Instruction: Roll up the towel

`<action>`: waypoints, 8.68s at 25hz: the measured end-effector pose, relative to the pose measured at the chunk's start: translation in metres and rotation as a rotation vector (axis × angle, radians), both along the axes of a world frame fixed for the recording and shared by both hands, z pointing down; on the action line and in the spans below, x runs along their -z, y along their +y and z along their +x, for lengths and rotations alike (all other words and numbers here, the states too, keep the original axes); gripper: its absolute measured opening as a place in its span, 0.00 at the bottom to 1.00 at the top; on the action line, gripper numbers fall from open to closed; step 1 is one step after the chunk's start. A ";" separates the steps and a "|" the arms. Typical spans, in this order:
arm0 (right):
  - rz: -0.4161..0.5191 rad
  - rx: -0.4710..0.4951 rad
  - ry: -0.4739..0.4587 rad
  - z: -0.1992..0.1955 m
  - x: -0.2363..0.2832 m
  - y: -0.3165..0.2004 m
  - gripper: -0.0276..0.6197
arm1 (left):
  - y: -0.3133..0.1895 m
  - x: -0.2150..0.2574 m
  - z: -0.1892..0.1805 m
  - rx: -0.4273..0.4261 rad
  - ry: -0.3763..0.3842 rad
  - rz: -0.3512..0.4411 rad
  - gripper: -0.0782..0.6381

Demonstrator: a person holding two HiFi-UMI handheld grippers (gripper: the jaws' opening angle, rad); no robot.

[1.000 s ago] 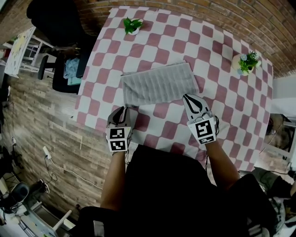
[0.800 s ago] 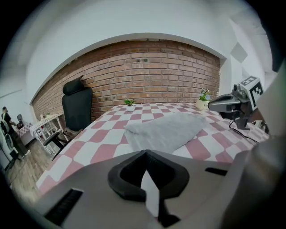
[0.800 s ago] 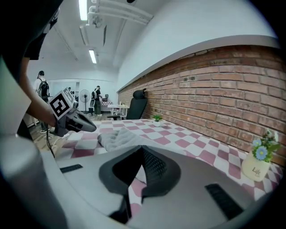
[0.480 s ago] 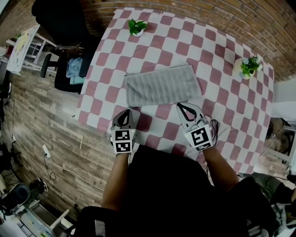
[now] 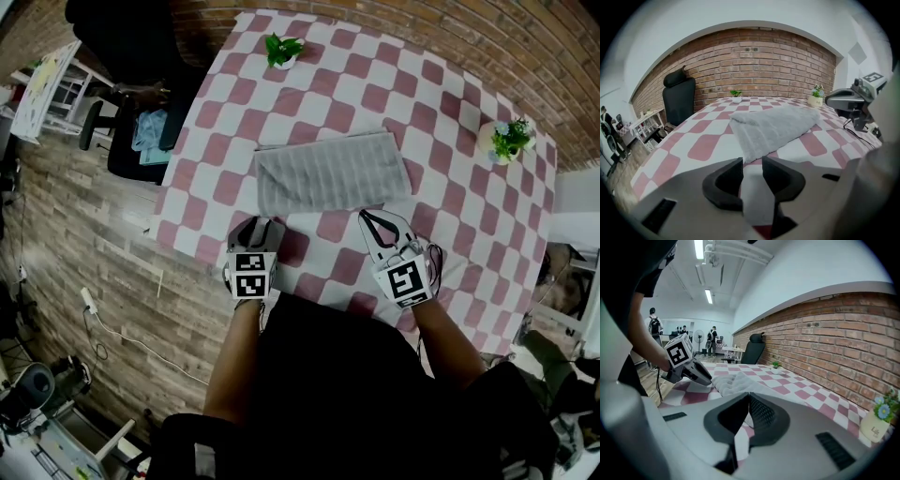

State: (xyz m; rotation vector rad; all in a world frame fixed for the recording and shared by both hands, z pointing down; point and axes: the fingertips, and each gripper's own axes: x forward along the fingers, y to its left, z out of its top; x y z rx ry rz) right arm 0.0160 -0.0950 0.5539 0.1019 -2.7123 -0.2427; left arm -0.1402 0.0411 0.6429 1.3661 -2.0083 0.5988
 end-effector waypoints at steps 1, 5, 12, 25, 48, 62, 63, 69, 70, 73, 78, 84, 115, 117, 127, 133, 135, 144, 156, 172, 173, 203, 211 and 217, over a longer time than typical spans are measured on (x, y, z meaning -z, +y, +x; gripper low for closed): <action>0.002 0.001 0.002 0.000 0.000 0.000 0.05 | -0.001 -0.002 -0.001 -0.002 0.003 -0.007 0.29; -0.002 0.007 0.014 -0.002 -0.002 0.001 0.05 | -0.004 -0.007 -0.005 -0.003 0.016 -0.023 0.26; 0.017 0.049 0.020 -0.008 -0.006 0.008 0.05 | -0.008 -0.008 -0.002 -0.068 -0.008 -0.065 0.19; 0.162 0.219 0.124 -0.017 -0.027 0.048 0.05 | -0.004 0.015 0.004 -0.100 -0.065 -0.054 0.13; 0.294 0.262 0.055 -0.106 -0.033 0.100 0.44 | -0.040 0.079 0.038 -0.275 -0.208 0.017 0.13; 0.209 0.176 0.026 -0.117 -0.031 0.091 0.13 | -0.042 0.085 0.052 -0.307 -0.166 0.072 0.14; 0.184 0.162 0.023 -0.116 -0.031 0.090 0.12 | -0.042 0.087 0.052 -0.305 -0.176 0.079 0.15; -0.034 0.022 0.000 -0.103 -0.023 0.069 0.12 | -0.021 0.099 0.040 -0.245 -0.242 0.083 0.16; -0.071 -0.005 -0.003 -0.100 -0.023 0.065 0.12 | -0.016 0.098 0.037 -0.237 -0.247 0.073 0.16; -0.165 -0.091 -0.019 -0.093 -0.023 0.052 0.12 | -0.006 0.087 0.025 -0.252 -0.262 0.027 0.15; -0.296 -0.206 -0.026 -0.089 -0.033 0.037 0.12 | -0.025 0.062 0.023 -0.483 -0.293 -0.021 0.15; -0.377 -0.383 0.000 -0.077 -0.045 0.020 0.12 | -0.072 0.032 0.037 -0.938 -0.417 -0.045 0.15; -0.834 -0.852 -0.089 -0.026 -0.073 0.003 0.27 | -0.125 -0.004 0.030 -2.015 -0.867 -0.241 0.47; -0.675 -0.886 -0.064 -0.018 -0.063 0.000 0.41 | -0.131 -0.003 0.031 -2.020 -0.872 -0.248 0.44; 0.086 -0.382 0.307 -0.099 -0.052 0.065 0.45 | -0.140 -0.009 0.035 -1.996 -0.881 -0.254 0.31; 0.040 -0.414 0.464 -0.091 -0.087 0.046 0.44 | -0.134 -0.006 0.035 -1.978 -0.848 -0.274 0.26; 0.057 -0.409 0.501 -0.087 -0.092 0.045 0.39 | -0.130 -0.005 0.035 -1.967 -0.824 -0.291 0.24; 0.004 -0.198 0.534 -0.071 -0.092 0.092 0.24 | -0.065 -0.001 0.039 -1.927 -0.664 -0.388 0.22; -0.406 0.145 0.376 -0.038 -0.073 0.165 0.24 | 0.018 0.016 0.061 -1.872 -0.341 -0.424 0.24; -0.771 0.055 0.236 -0.031 -0.064 0.147 0.23 | 0.017 0.019 0.058 -1.883 -0.071 -0.536 0.22; -0.804 0.069 0.237 -0.030 -0.065 0.152 0.23 | 0.025 0.019 0.059 -1.892 -0.029 -0.554 0.21; -0.008 -0.164 0.107 -0.020 -0.002 0.108 0.34 | -0.087 0.021 0.056 -1.413 0.086 -0.254 0.33; 0.479 -0.023 0.522 -0.019 -0.085 0.114 0.46 | -0.086 0.039 0.061 -1.532 -0.051 -0.141 0.33; 0.340 -0.046 0.483 -0.019 -0.086 0.103 0.39 | -0.042 0.062 0.053 -1.750 -0.229 -0.007 0.63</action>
